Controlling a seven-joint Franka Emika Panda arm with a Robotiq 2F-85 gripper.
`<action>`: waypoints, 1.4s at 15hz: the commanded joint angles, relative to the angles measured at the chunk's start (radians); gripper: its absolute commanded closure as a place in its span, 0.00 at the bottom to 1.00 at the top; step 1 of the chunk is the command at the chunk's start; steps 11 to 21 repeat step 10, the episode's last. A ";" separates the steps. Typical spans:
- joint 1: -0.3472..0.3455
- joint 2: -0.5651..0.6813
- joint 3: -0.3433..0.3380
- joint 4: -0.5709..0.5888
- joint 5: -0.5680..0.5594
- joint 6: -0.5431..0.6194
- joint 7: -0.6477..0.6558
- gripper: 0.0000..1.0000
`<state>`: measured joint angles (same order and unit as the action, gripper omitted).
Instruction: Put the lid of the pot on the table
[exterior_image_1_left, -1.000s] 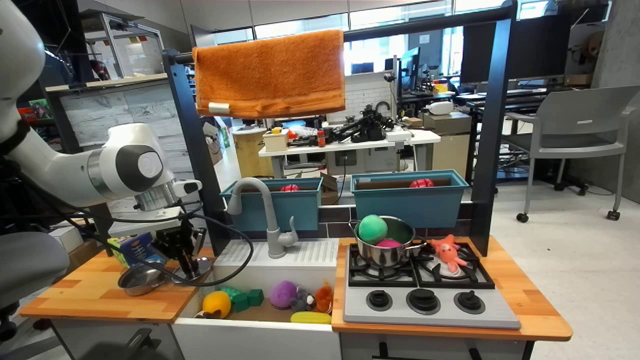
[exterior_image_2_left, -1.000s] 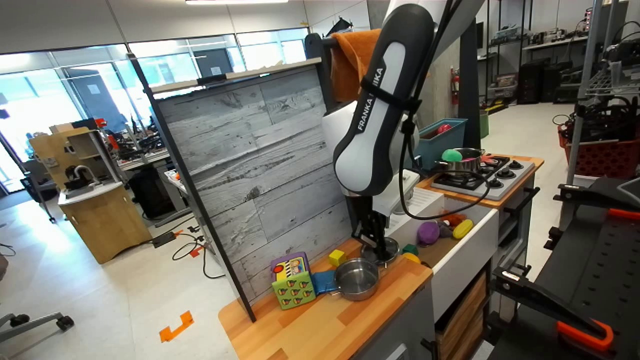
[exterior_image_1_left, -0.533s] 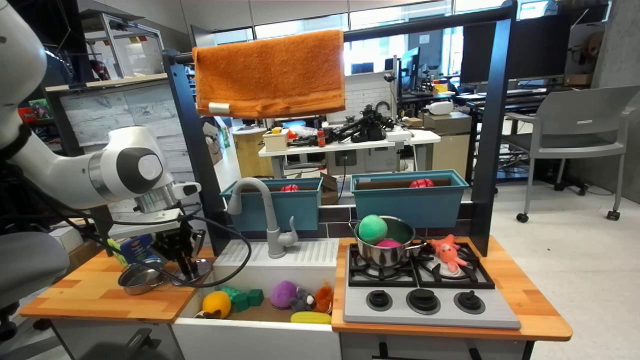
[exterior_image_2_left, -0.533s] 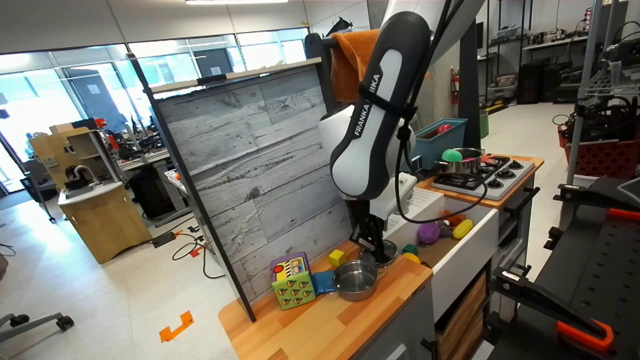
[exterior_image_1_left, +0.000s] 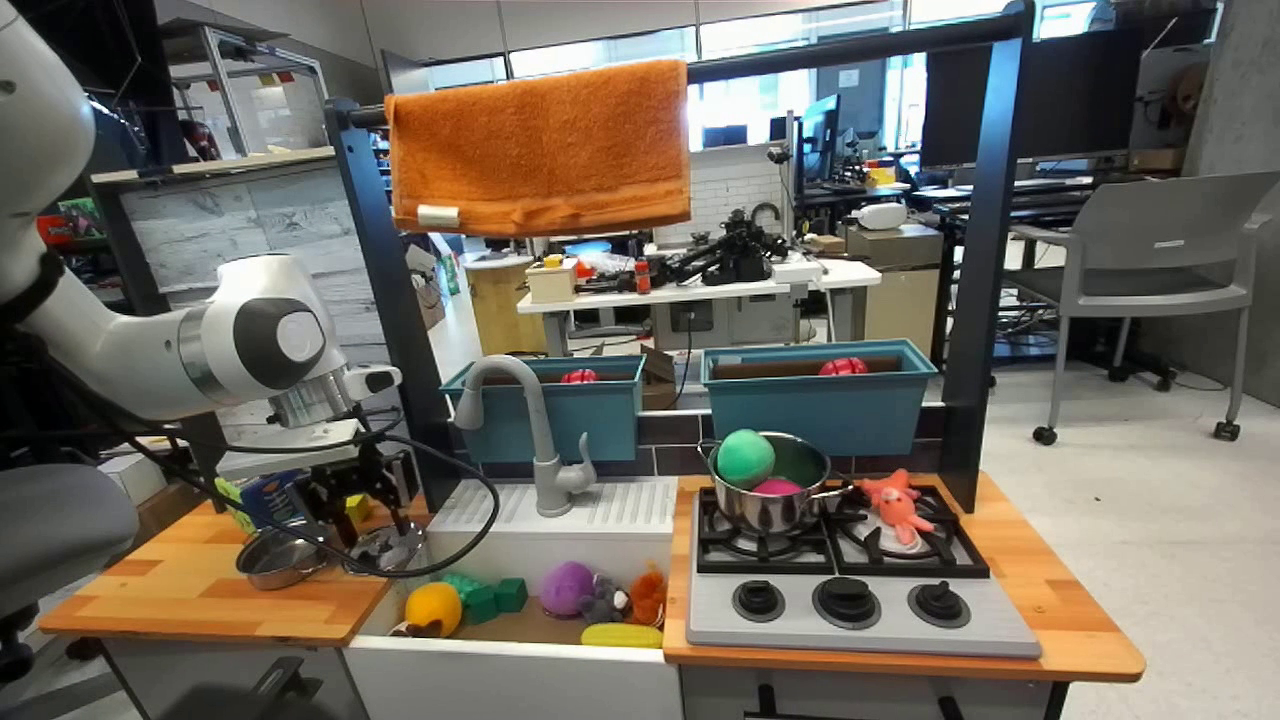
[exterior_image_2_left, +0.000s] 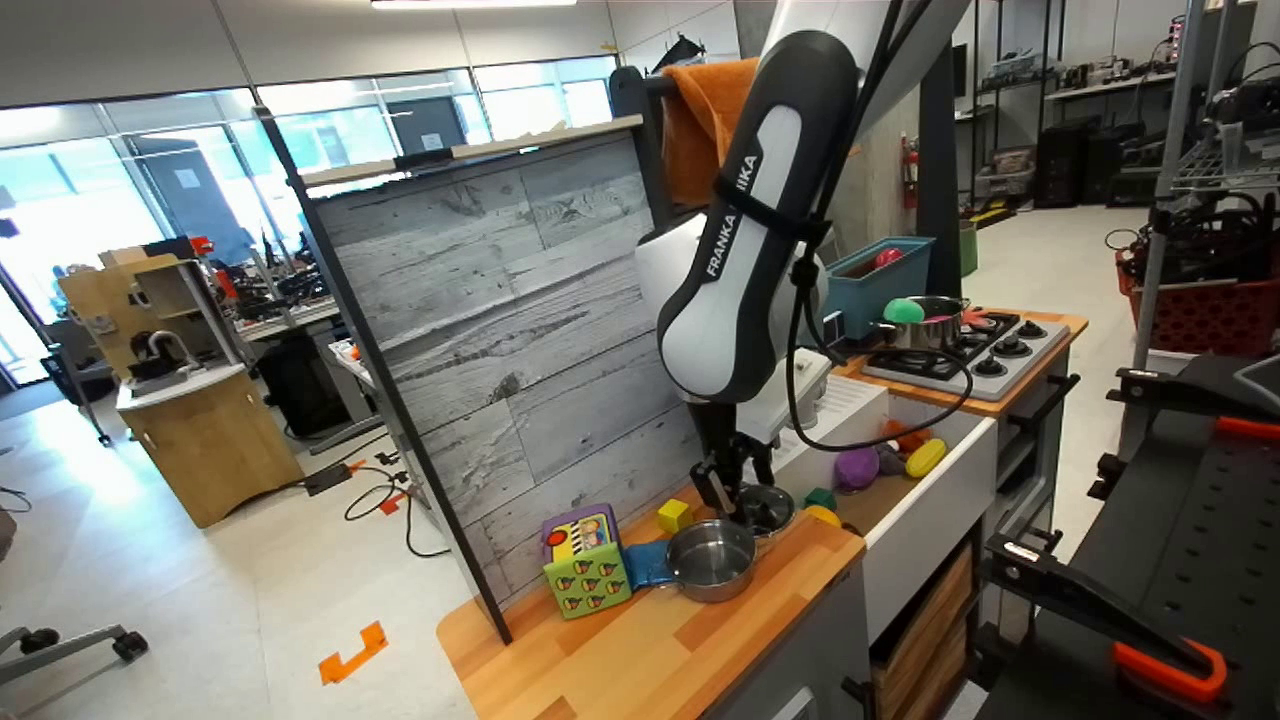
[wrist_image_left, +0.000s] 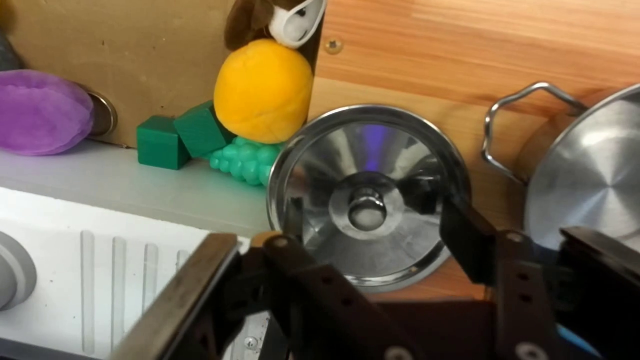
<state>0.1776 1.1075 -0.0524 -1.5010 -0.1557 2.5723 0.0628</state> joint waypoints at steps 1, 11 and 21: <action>0.004 0.022 -0.008 0.050 -0.001 -0.037 0.006 0.00; 0.001 0.004 0.000 0.007 0.001 -0.003 0.005 0.00; 0.001 0.004 0.000 0.007 0.001 -0.003 0.005 0.00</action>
